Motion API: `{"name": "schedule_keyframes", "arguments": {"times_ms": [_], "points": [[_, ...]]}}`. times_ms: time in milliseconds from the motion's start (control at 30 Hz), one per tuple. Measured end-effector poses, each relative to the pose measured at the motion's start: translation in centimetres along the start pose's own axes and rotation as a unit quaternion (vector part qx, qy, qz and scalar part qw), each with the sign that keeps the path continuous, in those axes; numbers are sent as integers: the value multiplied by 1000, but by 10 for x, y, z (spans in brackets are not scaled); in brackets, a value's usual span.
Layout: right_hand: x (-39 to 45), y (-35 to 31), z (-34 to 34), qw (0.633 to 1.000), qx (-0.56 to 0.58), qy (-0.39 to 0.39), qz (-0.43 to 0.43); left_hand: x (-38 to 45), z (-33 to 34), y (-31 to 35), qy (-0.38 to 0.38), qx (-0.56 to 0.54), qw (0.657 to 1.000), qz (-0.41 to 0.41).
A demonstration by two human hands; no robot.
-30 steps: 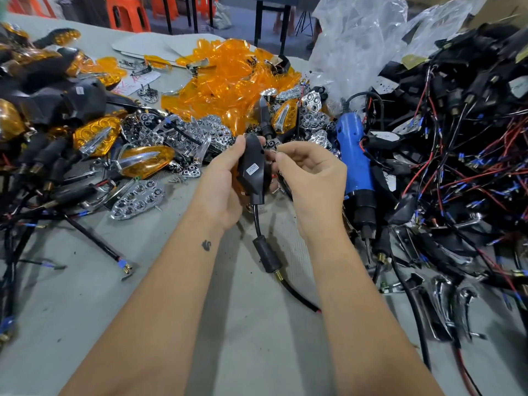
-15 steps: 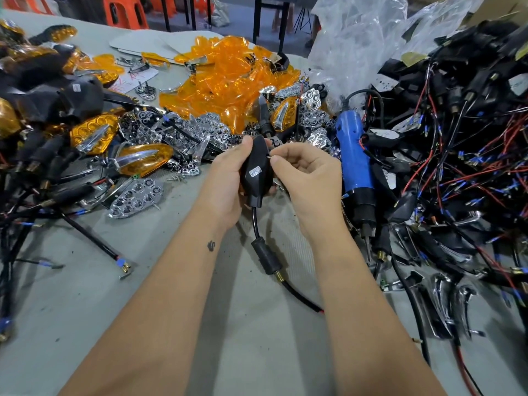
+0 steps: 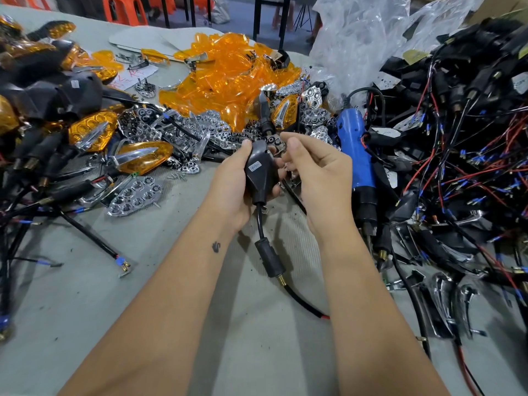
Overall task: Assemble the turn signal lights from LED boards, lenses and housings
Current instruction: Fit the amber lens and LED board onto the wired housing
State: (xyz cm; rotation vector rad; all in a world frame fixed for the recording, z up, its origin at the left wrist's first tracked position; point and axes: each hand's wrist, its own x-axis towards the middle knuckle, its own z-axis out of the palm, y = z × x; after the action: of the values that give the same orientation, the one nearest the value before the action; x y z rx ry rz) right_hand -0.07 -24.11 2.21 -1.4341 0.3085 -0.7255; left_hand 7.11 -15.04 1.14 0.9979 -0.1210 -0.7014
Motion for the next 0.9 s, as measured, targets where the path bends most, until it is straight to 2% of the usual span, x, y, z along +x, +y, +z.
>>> {"name": "schedule_keyframes", "arguments": {"times_ms": [200,367,500,600,667,767,833,900], "points": [[-5,-2,4,993,-101,-30,-55,-2,1,1,23,-32,999,-14],[-6,-1,4,994,-84,-33,-55,-2,1,2,14,-49,998,-29],[-6,2,5,982,-168,-44,-76,-1,1,1,19,-36,999,-20],[-2,1,5,980,-179,17,-87,0,-1,2,5,-52,998,-20],[8,0,-1,944,-302,79,-104,1,-2,2,-2,-62,998,-14],[23,-4,-17,834,-541,90,-57,2,-5,3,4,-64,998,7],[28,-7,-28,763,-640,89,-34,3,-5,4,-6,-68,998,9],[31,-9,-39,712,-695,98,-30,3,-5,5,-16,-67,998,7]]}}
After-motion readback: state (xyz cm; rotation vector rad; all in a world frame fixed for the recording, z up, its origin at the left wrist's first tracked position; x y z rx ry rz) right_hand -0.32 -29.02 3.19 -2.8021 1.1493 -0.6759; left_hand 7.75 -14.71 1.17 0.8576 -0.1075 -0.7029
